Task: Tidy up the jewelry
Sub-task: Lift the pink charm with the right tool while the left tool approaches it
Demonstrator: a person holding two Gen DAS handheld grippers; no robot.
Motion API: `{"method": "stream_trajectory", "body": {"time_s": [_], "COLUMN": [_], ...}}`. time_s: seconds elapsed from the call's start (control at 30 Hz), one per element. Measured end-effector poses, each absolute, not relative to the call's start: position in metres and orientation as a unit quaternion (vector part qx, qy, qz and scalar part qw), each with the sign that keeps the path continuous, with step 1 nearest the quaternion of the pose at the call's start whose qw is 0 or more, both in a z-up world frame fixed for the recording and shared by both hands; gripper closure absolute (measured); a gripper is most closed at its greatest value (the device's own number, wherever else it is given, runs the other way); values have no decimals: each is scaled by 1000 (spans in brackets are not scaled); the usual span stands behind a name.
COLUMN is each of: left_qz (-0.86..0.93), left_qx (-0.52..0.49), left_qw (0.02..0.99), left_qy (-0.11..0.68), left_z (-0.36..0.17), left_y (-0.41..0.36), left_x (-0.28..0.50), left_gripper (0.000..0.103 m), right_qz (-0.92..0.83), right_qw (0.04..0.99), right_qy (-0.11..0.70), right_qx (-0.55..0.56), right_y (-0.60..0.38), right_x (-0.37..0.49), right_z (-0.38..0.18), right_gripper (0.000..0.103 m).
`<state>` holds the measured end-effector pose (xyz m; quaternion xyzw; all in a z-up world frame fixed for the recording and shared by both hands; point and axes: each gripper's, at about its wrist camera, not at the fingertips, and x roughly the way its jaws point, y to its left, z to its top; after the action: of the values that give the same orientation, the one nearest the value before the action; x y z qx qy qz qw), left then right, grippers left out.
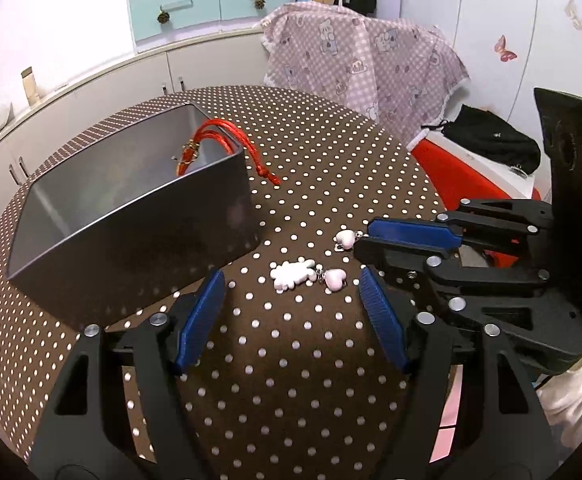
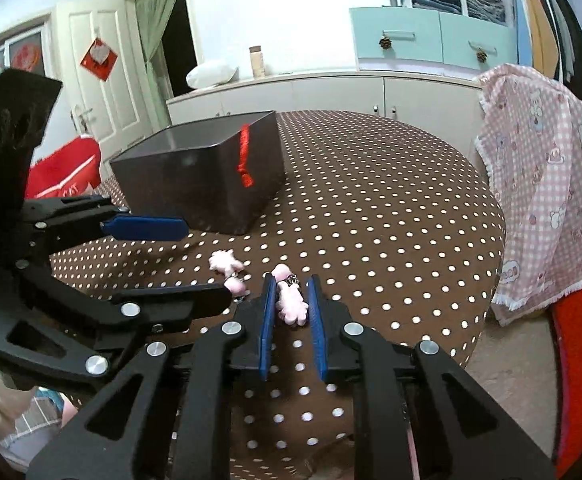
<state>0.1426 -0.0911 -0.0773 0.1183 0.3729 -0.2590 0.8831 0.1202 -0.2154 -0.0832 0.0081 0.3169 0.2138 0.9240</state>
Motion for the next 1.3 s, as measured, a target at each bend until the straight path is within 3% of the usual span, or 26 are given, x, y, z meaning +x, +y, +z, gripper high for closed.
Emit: {"method": "stream_trajectory", "body": {"time_s": [0.1, 0.23, 0.7, 0.77, 0.87, 1.03, 1.07, 1.1, 1.13, 1.17, 1.3], "left_qz": [-255, -245, -234, -241, -239, -249, -249, -250, -250, -241, -218], "left_qx": [128, 138, 124, 133, 134, 128, 134, 140, 143, 147, 147], "left_qw": [879, 885, 899, 895, 887, 883, 881, 880, 883, 886, 896], "left_qy": [381, 371, 349, 352, 371, 377, 379, 378, 372, 367, 357], "left_z": [-82, -82, -78, -79, -79, -80, -81, -82, -82, -83, -82], "left_y": [-93, -91, -80, -83, -85, -86, -88, -91, -92, -93, -89], "left_x": [144, 138, 132, 131, 138, 143, 144, 144, 142, 142, 141], "left_gripper": [70, 85, 87, 85, 30, 31, 38, 55, 64, 82, 87], "right_qz": [218, 214, 211, 212, 213, 213, 212, 211, 210, 210, 210], "right_qw": [924, 928, 927, 927, 927, 929, 929, 930, 930, 930, 930], "right_qy": [313, 305, 308, 309, 308, 303, 302, 301, 301, 300, 301], "right_qx": [20, 12, 13, 15, 17, 16, 15, 15, 14, 15, 15], "right_y": [-218, -215, -215, -215, -216, -216, -216, -215, -215, -215, -215], "right_x": [120, 117, 113, 113, 113, 112, 112, 111, 111, 111, 108], "right_z": [-84, -83, -83, -83, -83, -84, -84, -84, -85, -85, -85], "right_gripper": [88, 88, 88, 88, 88, 88, 88, 88, 88, 88, 88]}}
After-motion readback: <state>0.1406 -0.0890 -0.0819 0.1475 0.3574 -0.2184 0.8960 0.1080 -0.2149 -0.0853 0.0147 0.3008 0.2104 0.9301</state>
